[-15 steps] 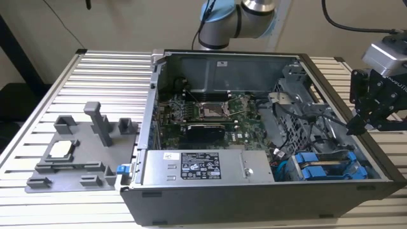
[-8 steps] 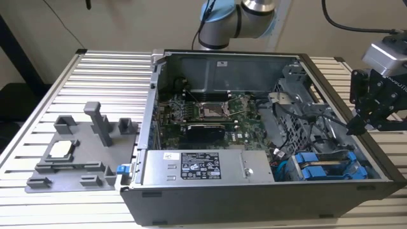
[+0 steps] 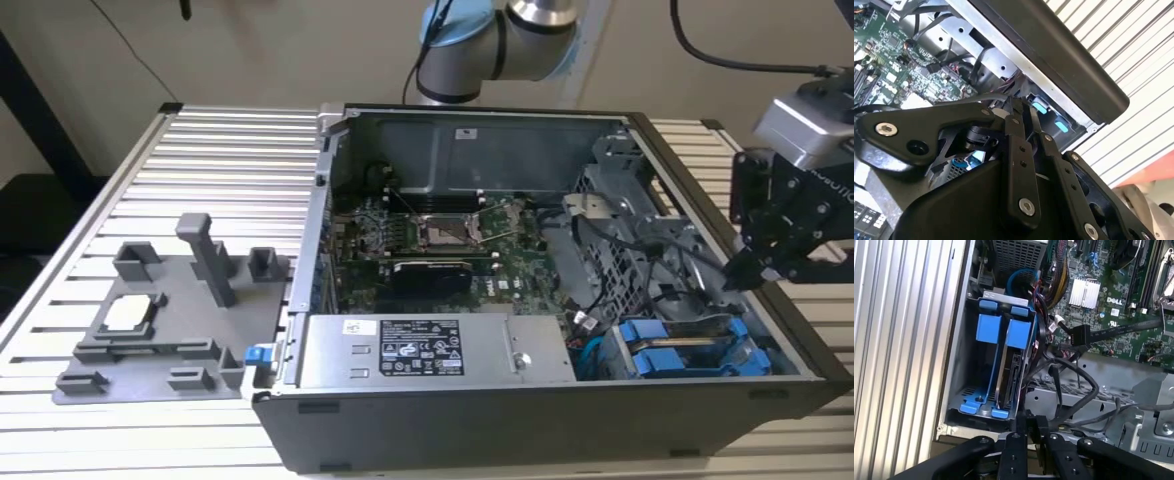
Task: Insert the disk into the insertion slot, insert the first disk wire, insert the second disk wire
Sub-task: 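Insert the first disk wire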
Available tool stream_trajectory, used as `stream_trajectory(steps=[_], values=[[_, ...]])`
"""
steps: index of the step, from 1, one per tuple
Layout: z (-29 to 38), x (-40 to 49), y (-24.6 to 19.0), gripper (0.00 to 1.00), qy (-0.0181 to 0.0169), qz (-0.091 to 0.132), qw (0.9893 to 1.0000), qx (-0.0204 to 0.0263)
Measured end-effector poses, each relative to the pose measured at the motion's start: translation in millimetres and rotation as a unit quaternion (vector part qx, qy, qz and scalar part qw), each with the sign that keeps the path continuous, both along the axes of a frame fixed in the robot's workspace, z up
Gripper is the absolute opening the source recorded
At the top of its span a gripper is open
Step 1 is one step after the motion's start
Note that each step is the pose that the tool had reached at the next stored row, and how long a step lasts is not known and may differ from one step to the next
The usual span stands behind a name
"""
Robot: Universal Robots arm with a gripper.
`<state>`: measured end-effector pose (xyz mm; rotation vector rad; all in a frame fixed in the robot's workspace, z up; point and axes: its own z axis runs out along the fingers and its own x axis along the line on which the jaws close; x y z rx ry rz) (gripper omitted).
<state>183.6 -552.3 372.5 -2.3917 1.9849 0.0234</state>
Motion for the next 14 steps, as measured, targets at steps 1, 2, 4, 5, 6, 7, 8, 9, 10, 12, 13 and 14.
stream_trajectory(steps=[1,2,4,5,6,7,8,9,10,12,13,14], values=[[0.0,-1.4,-0.9,0.19,-0.0001,0.000,1.0000,0.0000],[0.0,-2.6,-1.8,0.19,-0.0002,0.000,1.0000,0.0001],[-0.1,-4.3,-3.5,0.19,-0.0003,0.000,1.0000,0.0001],[-0.1,-4.8,-4.8,0.19,-0.0003,0.000,1.0000,0.0001],[-0.1,-5.4,-5.9,0.19,-0.0003,0.000,1.0000,0.0000],[-0.1,-6.4,-6.9,0.19,-0.0005,0.000,1.0000,0.0000],[-0.1,-7.7,-7.6,0.19,-0.0008,0.000,1.0000,0.0001],[-0.2,-9.2,-8.1,0.19,-0.0013,0.000,1.0000,0.0001],[-0.3,-10.9,-8.5,0.19,-0.0022,0.000,1.0000,0.0002],[-0.4,-14.0,-9.2,0.19,-0.0048,0.000,1.0000,0.0001],[-0.6,-15.2,-9.4,0.19,-0.0063,0.000,1.0000,0.0001],[-0.8,-16.4,-9.5,0.19,-0.0073,-0.001,1.0000,0.0002]])
